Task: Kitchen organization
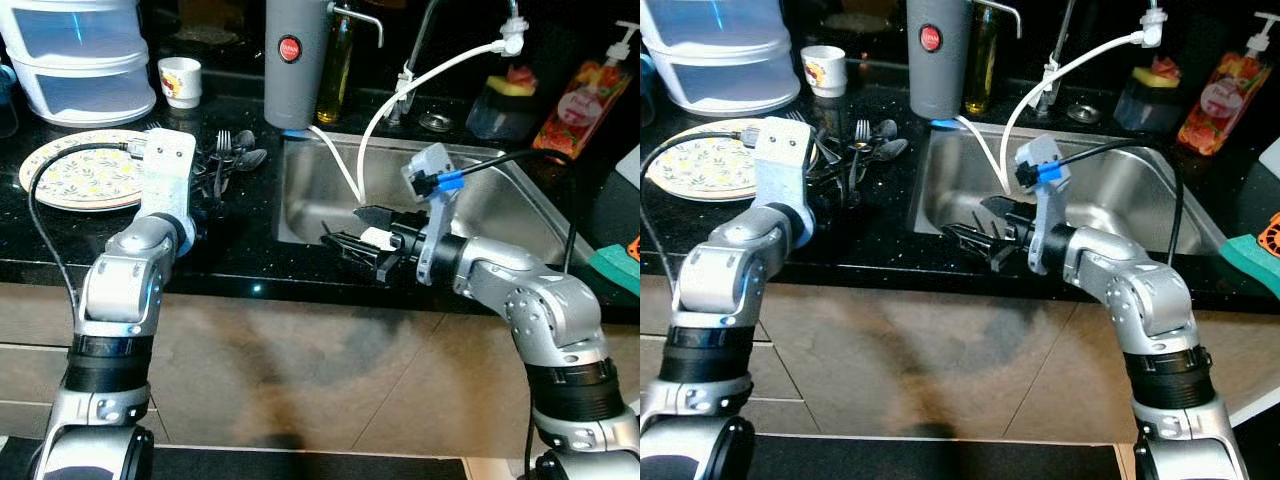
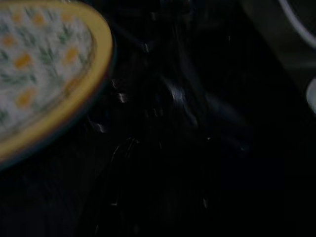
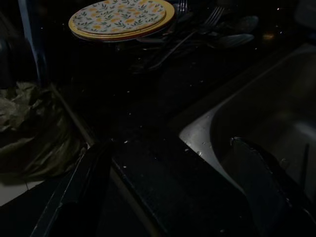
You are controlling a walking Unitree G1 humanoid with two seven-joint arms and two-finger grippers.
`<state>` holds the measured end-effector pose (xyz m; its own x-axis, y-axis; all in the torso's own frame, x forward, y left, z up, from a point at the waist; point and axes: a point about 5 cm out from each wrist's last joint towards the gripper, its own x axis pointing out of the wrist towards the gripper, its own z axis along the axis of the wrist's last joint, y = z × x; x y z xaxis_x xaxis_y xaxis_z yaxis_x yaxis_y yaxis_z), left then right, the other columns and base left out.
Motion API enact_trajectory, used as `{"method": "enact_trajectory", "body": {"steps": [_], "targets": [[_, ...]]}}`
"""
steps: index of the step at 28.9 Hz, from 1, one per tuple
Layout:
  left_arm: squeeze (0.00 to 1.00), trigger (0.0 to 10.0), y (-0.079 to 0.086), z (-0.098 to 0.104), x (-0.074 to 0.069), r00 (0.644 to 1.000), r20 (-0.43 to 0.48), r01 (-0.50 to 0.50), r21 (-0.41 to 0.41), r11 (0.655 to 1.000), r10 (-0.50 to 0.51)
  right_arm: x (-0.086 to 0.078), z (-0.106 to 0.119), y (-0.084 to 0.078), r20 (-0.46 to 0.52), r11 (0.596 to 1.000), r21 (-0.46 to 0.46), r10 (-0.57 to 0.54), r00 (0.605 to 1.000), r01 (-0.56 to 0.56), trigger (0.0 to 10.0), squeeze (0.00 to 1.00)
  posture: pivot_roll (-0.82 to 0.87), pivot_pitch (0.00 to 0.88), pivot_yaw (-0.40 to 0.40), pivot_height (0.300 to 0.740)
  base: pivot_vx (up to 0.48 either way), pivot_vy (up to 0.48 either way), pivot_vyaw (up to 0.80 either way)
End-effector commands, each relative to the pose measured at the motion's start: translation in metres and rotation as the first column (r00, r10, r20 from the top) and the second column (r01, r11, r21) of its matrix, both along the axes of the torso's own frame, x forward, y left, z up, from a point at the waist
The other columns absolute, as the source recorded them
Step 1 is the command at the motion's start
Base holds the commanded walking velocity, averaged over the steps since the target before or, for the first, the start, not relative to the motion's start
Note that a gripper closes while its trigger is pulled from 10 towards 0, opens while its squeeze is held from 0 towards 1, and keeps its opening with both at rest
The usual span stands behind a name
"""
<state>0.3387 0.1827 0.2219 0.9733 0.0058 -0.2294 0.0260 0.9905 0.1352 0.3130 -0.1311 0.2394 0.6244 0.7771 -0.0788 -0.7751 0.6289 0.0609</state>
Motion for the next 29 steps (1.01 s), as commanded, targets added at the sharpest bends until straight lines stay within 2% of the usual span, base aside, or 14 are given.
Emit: {"method": "enact_trajectory", "body": {"steps": [1,8,9,11,15,16,20,29], "targets": [[0.00,10.0,0.003,-0.005,-0.003,0.999,-0.043,-0.027,-0.032,0.999,0.026,0.000,-0.006,-0.003,-0.023,1.000,0.000,-0.012,1.000,0.012,10.0,0.00,0.07,0.000,-0.082,0.740,0.000,0.000,0.00],[0.00,10.0,0.008,-0.001,-0.006,0.999,-0.024,-0.045,0.014,0.999,0.045,0.000,-0.005,-0.001,-0.016,1.000,-0.001,-0.006,1.000,0.006,10.0,0.00,0.07,0.000,-0.087,0.740,0.000,0.000,0.00],[0.00,10.0,0.013,-0.001,-0.006,0.998,-0.010,-0.064,0.072,0.995,0.065,-0.001,-0.005,0.001,-0.016,1.000,0.002,-0.003,1.000,0.003,10.0,0.00,0.07,0.000,-0.087,0.740,0.000,0.000,0.00],[0.00,10.0,0.014,0.004,-0.006,0.999,0.019,-0.053,0.126,0.991,0.051,-0.001,-0.006,0.001,-0.017,1.000,0.003,-0.001,1.000,0.001,10.0,0.00,0.07,0.000,-0.087,0.740,0.000,0.000,0.00],[0.00,10.0,0.010,0.021,-0.007,0.996,0.089,0.003,0.087,0.996,-0.011,-0.002,-0.005,0.002,-0.016,1.000,0.005,-0.001,1.000,0.001,10.0,0.00,0.07,0.000,-0.086,0.740,0.000,0.000,0.00],[0.00,10.0,0.015,0.025,-0.007,0.995,0.097,-0.031,0.082,0.996,0.023,-0.001,-0.005,0.002,-0.014,1.000,0.006,-0.002,1.000,0.002,10.0,0.00,0.07,0.000,-0.086,0.740,0.000,0.000,0.00],[0.00,10.0,0.027,0.020,-0.009,0.996,0.060,-0.077,0.084,0.994,0.072,-0.001,-0.004,0.000,-0.013,1.000,0.006,-0.007,1.000,0.007,10.0,0.00,0.07,0.000,-0.083,0.740,0.000,0.000,0.00],[0.00,10.0,0.030,0.000,-0.009,0.997,-0.032,-0.068,0.010,0.998,0.068,-0.001,-0.005,0.001,-0.016,1.000,0.007,0.001,1.000,-0.001,10.0,0.00,0.07,0.000,-0.087,0.740,0.000,0.000,0.00]]}}
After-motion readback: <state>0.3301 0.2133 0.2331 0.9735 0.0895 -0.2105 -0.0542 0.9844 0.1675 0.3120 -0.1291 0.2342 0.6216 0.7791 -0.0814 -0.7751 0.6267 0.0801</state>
